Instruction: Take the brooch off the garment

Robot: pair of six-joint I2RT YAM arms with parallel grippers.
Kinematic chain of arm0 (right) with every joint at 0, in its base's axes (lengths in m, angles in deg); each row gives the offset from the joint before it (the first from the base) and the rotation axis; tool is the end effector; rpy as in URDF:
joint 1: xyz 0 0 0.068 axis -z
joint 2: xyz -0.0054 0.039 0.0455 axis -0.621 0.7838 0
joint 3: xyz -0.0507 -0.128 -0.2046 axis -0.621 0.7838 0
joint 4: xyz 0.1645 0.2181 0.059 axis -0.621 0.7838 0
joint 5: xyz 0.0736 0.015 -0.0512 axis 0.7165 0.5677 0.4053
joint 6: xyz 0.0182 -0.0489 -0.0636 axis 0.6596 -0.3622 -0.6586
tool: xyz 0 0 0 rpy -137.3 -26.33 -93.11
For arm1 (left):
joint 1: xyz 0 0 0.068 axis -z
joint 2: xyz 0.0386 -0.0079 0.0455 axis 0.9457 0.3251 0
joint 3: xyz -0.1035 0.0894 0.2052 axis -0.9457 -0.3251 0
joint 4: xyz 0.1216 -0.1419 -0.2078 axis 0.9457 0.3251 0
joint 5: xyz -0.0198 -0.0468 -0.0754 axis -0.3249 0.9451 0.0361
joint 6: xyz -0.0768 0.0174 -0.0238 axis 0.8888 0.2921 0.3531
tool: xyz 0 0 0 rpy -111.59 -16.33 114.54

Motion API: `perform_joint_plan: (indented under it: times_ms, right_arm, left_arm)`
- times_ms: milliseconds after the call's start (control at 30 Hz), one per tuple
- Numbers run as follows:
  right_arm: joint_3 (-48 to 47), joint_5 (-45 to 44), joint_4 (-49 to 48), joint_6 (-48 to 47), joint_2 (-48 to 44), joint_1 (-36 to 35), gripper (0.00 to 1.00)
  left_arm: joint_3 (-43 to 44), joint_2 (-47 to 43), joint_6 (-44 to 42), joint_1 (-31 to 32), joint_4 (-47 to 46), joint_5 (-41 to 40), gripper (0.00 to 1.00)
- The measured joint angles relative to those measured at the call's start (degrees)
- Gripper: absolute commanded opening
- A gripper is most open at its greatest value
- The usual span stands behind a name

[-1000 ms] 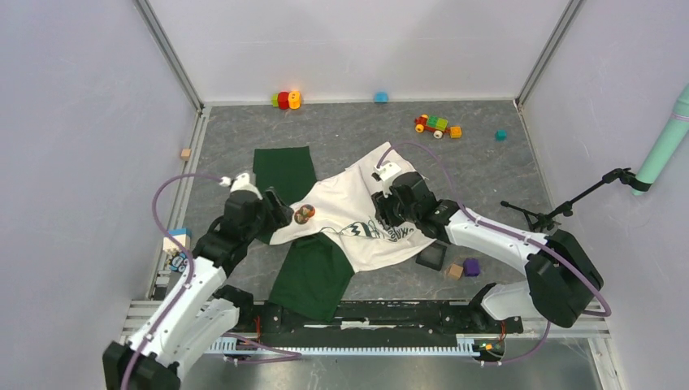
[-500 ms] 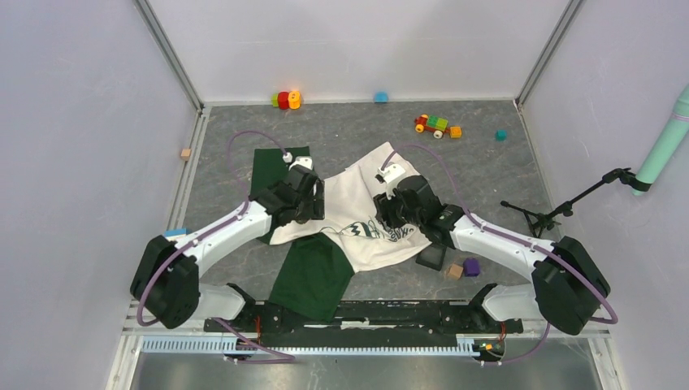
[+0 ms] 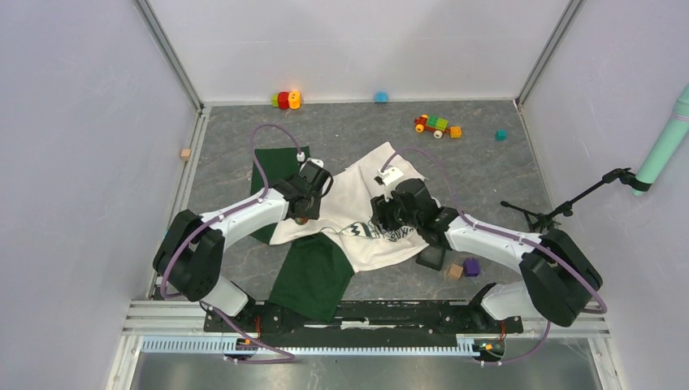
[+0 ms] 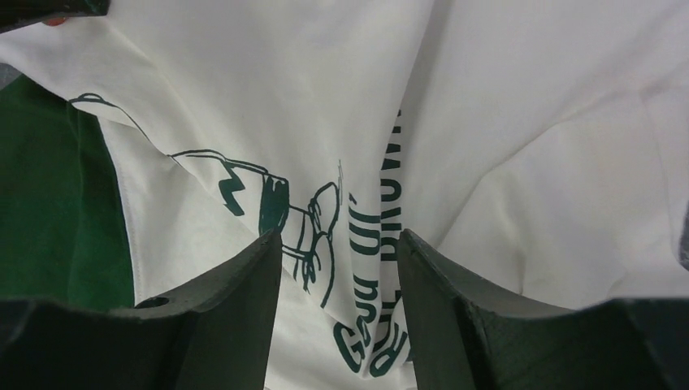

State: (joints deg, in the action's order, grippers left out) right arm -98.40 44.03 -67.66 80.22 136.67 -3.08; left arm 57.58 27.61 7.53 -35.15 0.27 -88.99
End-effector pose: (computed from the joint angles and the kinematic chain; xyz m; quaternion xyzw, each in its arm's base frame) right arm 0.2451 0.2167 0.1397 -0.2315 0.8632 0.2010 0.4010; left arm 0.2817 -0.1740 0.1316 0.0683 0.9552 0.0294 0.2864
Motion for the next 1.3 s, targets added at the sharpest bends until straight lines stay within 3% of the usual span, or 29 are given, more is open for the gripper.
perform_joint_plan:
  times_ms: [100, 200, 433, 700, 967, 1300]
  right_arm:
    - [0.0, 2.6, -2.8, 1.0, 3.0, 0.0, 0.66]
    - [0.0, 5.4, -6.5, 2.1, 5.6, -0.1, 0.66]
    - [-0.2, 10.5, -18.6, 2.8, 9.2, -1.4, 0.66]
    - [-1.7, 12.9, -25.8, 2.5, 13.5, -3.8, 0.66]
    - [4.3, 18.0, -34.3, 0.1, 9.2, -3.8, 0.67]
    - [5.2, 21.8, -42.2, -1.3, 4.6, -5.4, 0.71]
  left_arm:
    - [0.2, 0.0, 0.0, 0.0, 0.2, 0.7, 0.13]
    - [0.3, -0.2, 0.2, 0.0, 0.3, 2.4, 0.09]
    - [2.2, -1.6, 0.8, 0.0, 1.4, 7.8, 0.08]
    - [6.5, -3.4, 0.9, 0.0, 5.6, 11.8, 0.07]
    - [14.9, -6.4, 0.8, 0.0, 16.7, 19.8, 0.07]
    - [24.7, -7.4, -0.7, 0.0, 25.9, 30.9, 0.06]
